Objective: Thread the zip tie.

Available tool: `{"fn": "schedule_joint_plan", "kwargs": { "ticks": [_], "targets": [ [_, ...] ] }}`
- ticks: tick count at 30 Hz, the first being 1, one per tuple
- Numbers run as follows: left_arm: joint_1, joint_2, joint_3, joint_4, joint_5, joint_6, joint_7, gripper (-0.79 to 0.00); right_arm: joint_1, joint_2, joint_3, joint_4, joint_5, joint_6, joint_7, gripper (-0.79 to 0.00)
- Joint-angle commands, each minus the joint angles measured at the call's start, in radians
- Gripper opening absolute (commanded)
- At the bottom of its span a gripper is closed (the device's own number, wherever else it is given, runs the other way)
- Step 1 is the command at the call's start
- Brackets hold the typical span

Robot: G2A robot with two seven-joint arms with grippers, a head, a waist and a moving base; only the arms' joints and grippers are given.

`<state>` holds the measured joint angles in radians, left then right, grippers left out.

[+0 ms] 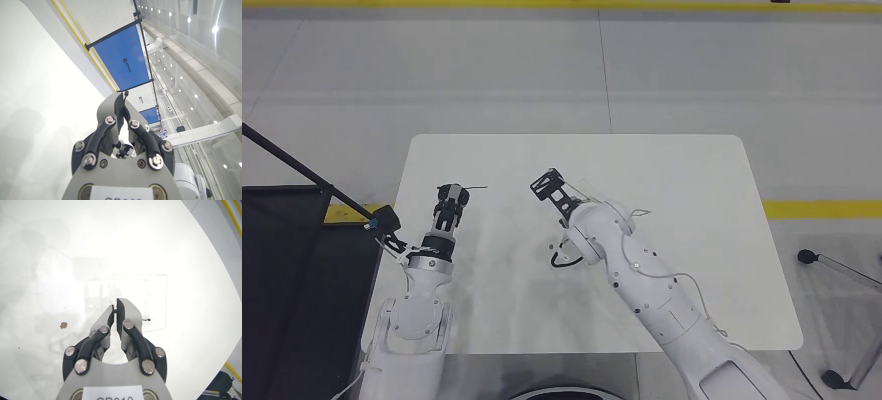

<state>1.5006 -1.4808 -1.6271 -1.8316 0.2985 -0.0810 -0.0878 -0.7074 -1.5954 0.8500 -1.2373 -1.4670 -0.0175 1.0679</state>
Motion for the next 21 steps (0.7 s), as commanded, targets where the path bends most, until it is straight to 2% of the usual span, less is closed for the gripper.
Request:
{"fn": "schedule_joint_plan", "kwargs": {
  "ticks": [1, 10, 13, 15, 21],
  "targets": [
    [0.000, 0.000, 0.000, 0.000, 0.000, 0.000, 0.000, -0.785, -0.004, 0.000, 0.003, -0.002, -0.004, -0.002, 0.000, -0.705],
    [0.000, 0.000, 0.000, 0.000, 0.000, 0.000, 0.000, -0.785, -0.023, -0.002, 0.019, -0.020, -0.016, -0.005, -0.002, -0.720],
    [0.000, 0.000, 0.000, 0.000, 0.000, 0.000, 0.000, -0.785, -0.029, -0.003, 0.024, -0.033, -0.029, 0.001, -0.007, -0.785],
    [0.000, 0.000, 0.000, 0.000, 0.000, 0.000, 0.000, -0.785, -0.034, -0.002, 0.030, -0.047, -0.045, 0.011, -0.015, -0.785],
    [-0.003, 0.004, 0.016, 0.003, 0.017, -0.003, -0.038, -0.785, -0.090, 0.012, 0.091, -0.169, -0.080, 0.038, -0.083, -0.785]
  ]
}}
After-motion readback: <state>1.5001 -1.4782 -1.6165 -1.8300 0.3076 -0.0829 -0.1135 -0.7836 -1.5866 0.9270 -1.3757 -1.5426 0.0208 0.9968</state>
